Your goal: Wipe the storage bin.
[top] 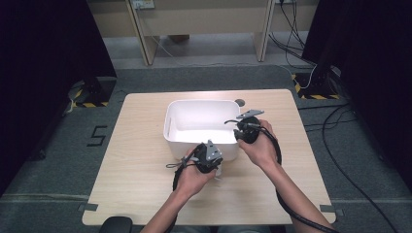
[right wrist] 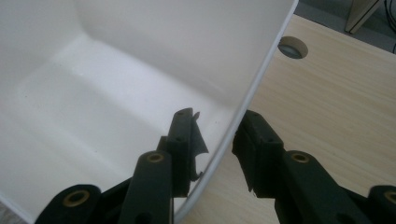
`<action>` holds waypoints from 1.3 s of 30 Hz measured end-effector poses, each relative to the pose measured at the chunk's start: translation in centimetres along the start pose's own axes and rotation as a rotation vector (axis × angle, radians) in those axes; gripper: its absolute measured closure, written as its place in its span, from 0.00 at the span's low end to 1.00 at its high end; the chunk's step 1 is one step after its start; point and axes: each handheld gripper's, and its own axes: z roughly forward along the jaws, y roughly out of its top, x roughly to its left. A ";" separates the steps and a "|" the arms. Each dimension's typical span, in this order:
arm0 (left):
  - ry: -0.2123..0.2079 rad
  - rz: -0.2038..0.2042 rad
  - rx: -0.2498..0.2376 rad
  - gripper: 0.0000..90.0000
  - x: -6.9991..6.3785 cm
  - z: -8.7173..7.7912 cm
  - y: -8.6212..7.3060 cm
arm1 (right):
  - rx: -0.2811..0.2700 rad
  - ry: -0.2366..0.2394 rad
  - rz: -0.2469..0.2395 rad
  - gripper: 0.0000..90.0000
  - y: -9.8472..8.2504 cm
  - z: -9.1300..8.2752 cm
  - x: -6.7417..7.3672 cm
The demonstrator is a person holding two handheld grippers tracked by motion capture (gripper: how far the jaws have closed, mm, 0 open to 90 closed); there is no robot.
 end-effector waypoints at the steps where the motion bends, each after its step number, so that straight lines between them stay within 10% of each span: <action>1: 0.001 0.002 -0.005 0.83 0.0 -0.2 0.2 | 0.000 -0.001 0.000 0.75 0.0 0.0 0.0; 39: -0.007 0.025 -0.033 0.83 0.0 -0.7 2.1 | -0.008 -0.003 0.010 0.75 0.1 -0.1 0.0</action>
